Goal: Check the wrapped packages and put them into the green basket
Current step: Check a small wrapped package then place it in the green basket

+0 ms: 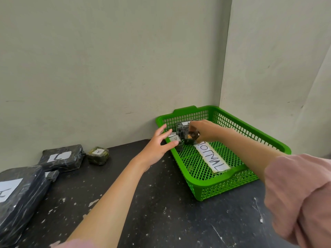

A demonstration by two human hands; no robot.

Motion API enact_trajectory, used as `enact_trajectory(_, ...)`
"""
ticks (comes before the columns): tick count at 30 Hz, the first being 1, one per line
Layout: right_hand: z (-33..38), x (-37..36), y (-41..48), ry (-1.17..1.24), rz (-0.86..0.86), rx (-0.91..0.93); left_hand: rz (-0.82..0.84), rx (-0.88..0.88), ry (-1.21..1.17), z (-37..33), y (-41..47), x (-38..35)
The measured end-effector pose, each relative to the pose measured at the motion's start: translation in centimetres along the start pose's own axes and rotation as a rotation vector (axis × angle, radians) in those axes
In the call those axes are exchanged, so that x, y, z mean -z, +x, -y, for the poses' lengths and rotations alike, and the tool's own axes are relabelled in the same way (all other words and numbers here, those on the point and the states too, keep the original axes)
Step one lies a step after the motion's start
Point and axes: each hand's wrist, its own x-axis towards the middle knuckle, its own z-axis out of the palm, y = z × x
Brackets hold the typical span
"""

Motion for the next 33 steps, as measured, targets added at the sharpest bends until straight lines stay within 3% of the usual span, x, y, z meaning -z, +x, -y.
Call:
enact_trajectory(4,0.3,-0.4,-0.3,0.003,0.047,0.048,0.006,0.007,0.002,-0.2,-0.1,0.0)
enact_trajectory(12,-0.3,0.2,-1.4,0.231,0.108,0.030,-0.025,0.044,0.034,0.3,-0.9,-0.6)
enact_trajectory(22,0.9,-0.9,0.8,-0.012,-0.080,0.068,-0.133,0.028,0.023,-0.1,-1.3,-2.0)
enact_trajectory(26,0.9,-0.9,0.8,-0.021,-0.072,0.057,-0.389,0.132,-0.239,-2.1,-1.3,-4.4)
enact_trajectory(29,0.8,-0.3,0.4,0.016,-0.034,0.056,-0.484,0.236,-0.546,-3.6,-1.0,-5.8)
enact_trajectory(33,1.0,1.1,-0.7,0.000,0.044,0.069,-0.537,0.283,-0.527,-3.3,-0.6,-6.0)
